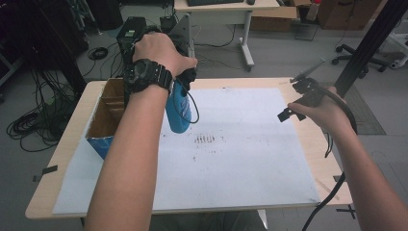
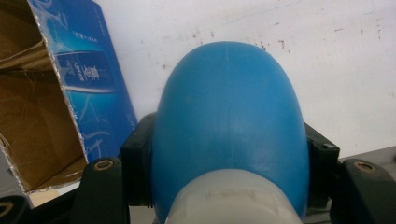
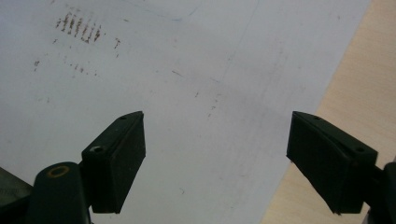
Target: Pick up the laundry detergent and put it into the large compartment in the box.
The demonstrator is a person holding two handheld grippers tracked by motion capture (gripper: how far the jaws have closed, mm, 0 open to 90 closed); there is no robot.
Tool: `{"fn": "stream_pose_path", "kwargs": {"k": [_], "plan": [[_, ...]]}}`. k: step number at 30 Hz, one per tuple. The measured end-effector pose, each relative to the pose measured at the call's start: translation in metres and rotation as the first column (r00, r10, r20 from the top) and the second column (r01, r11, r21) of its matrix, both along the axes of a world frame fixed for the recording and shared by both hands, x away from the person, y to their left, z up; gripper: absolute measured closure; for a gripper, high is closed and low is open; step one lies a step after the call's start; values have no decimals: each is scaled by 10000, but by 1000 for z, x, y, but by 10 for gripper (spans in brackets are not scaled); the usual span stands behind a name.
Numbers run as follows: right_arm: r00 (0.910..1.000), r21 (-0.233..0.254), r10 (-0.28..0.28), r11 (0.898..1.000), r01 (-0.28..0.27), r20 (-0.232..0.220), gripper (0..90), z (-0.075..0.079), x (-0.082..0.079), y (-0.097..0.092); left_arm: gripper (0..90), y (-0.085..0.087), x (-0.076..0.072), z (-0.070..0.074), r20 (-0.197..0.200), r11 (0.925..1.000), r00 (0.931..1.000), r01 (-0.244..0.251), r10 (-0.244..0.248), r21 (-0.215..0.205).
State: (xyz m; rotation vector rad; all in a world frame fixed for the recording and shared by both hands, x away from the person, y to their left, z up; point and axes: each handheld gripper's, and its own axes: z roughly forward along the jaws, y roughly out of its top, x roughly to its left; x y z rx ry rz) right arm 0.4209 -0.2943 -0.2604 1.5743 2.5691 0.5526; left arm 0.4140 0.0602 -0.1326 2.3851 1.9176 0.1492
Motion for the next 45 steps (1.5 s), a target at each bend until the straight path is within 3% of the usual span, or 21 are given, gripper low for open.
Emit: {"fn": "stream_pose_path", "kwargs": {"k": [14, 29, 36, 45], "plan": [[10000, -20, 25, 10000, -25, -31, 200, 0, -1, -1, 376, 5, -1, 7, 39, 9999, 10000, -80, 80, -110], [10000, -25, 7, 10000, -7, -78, 200, -4, -1, -1, 377, 24, -5, 19, 173, 9990, 9992, -353, 358, -278], [10000, -32, 20, 10000, -21, -78, 200, -5, -1, 0, 377, 43, -7, 24, 241, 9970, 9971, -710, 718, -319], [10000, -73, 20, 10000, -20, -93, 200, -5, 0, 3, 377, 74, -10, 28, 355, 9895, 9890, -1426, 1434, -238]]}}
